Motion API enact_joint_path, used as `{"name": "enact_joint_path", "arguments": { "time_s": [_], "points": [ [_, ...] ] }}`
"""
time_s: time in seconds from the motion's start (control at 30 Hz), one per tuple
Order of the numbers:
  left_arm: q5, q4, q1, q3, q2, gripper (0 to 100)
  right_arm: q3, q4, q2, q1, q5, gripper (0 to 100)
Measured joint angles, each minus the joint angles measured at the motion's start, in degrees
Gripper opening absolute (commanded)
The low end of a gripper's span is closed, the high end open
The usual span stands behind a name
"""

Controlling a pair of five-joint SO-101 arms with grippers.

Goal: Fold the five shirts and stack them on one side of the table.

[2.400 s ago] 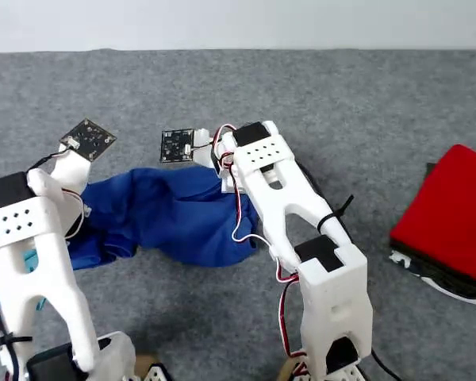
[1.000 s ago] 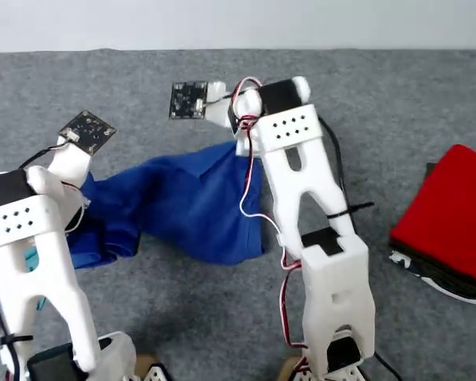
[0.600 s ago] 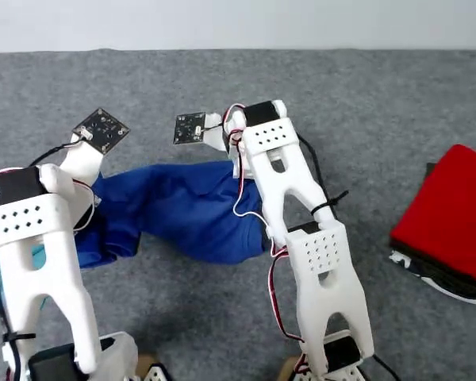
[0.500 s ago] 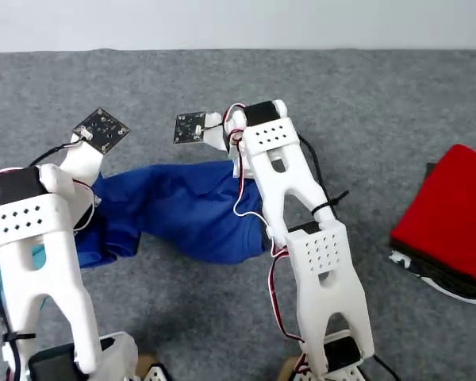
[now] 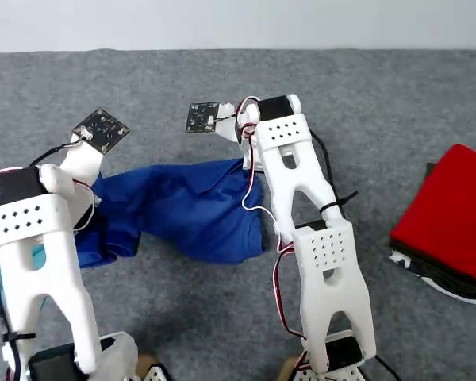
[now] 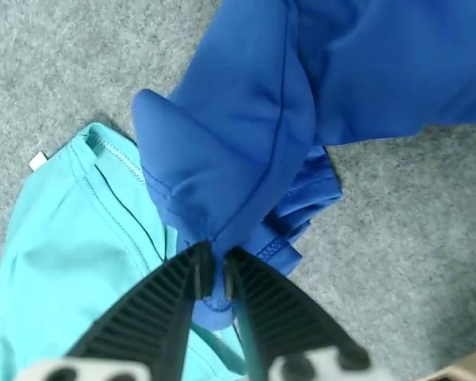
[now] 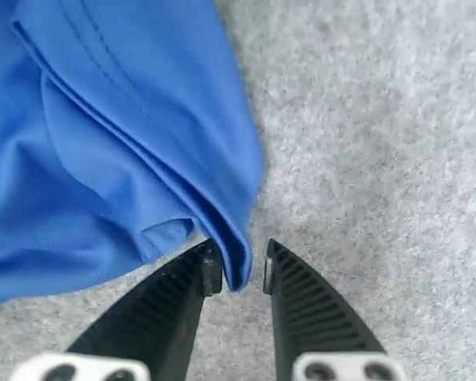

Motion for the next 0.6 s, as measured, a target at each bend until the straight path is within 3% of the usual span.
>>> {"name": "enact_joint_path", "arguments": {
  "time_s": [0.37,0.5,0.6],
  "points": [
    [0.00,-1.58,0.09,1.05,0.00,0,-1.76,-1.14,3.78,-2.11,0.00,9.1],
    [0.00,-3.34,0.09,3.52,0.00,0,-5.45,-1.32,5.54,-2.55,0.00,0.3],
    [0.00,-3.60,0.09,3.87,0.00,0,-7.03,-1.32,5.98,-2.73,0.00,0.8]
  ]
}}
